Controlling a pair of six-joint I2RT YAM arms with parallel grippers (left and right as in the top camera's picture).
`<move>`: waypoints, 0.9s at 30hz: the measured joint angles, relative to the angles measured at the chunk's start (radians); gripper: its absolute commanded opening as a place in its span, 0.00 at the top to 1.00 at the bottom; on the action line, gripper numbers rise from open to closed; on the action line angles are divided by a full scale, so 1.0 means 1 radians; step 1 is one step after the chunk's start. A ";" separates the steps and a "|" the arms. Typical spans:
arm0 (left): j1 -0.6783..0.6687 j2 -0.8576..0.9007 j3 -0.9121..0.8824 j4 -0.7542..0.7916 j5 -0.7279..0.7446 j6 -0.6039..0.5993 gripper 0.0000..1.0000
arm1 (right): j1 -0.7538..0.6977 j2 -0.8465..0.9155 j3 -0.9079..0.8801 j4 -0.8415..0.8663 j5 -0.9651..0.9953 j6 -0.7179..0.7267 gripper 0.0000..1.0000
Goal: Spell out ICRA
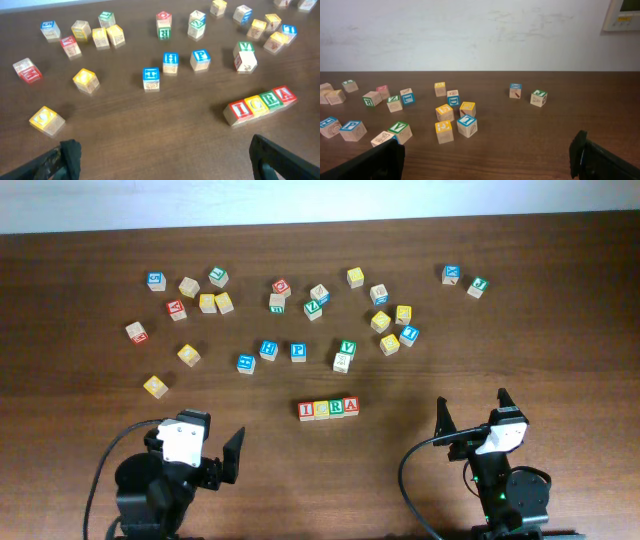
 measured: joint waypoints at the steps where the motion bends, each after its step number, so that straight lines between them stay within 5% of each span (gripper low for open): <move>1: 0.000 -0.023 -0.028 0.031 -0.002 0.000 0.01 | 0.000 0.000 0.000 0.000 0.000 0.000 0.02; 7: 0.001 -0.215 -0.235 0.260 -0.005 0.000 0.01 | 0.000 0.000 0.000 0.000 0.000 0.000 0.02; 14: 0.012 -0.241 -0.351 0.554 -0.058 -0.050 0.01 | 0.000 0.000 0.000 0.000 0.000 0.000 0.02; 27: 0.013 -0.314 -0.385 0.497 -0.167 -0.138 0.01 | 0.000 0.000 0.000 0.000 0.000 0.000 0.02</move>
